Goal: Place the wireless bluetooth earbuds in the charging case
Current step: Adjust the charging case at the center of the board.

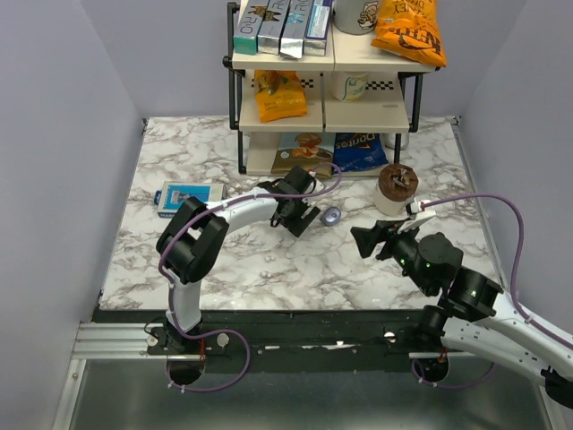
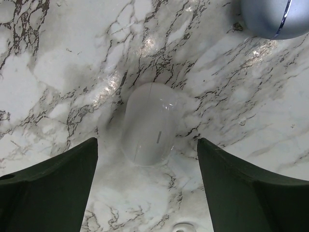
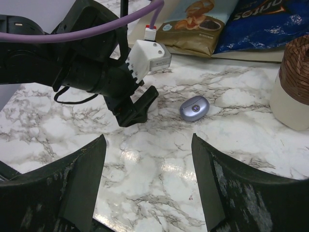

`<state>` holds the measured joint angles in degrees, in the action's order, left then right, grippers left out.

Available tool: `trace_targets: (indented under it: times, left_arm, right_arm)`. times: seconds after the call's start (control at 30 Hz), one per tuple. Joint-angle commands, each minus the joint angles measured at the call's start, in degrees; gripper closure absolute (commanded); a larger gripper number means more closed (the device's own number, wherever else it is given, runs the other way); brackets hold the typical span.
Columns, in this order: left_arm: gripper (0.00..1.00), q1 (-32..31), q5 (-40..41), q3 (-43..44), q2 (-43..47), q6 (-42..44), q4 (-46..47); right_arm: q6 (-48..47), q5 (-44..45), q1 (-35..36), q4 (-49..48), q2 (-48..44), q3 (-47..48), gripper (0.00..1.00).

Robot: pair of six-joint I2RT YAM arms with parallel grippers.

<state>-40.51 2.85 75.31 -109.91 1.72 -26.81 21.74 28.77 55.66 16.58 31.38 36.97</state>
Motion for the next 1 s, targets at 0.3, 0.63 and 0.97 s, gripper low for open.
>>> trace_targets:
  times: [0.3,0.63,0.97]
  left_arm:
    - [0.09,-0.97,4.44,-1.13,0.66,-16.4,2.46]
    - [0.47,-0.97,2.25,2.12,-1.8,-4.8,0.62]
    - [0.71,-0.71,-2.84,-2.0,1.62,3.46,3.94]
  right_arm:
    - [-0.03,-0.56,-0.02,0.03,1.58,0.65,0.2]
    - [-0.82,0.23,-0.11,1.7,-0.97,1.52,0.2]
    - [-0.73,0.67,-0.11,2.58,-2.02,1.35,0.2]
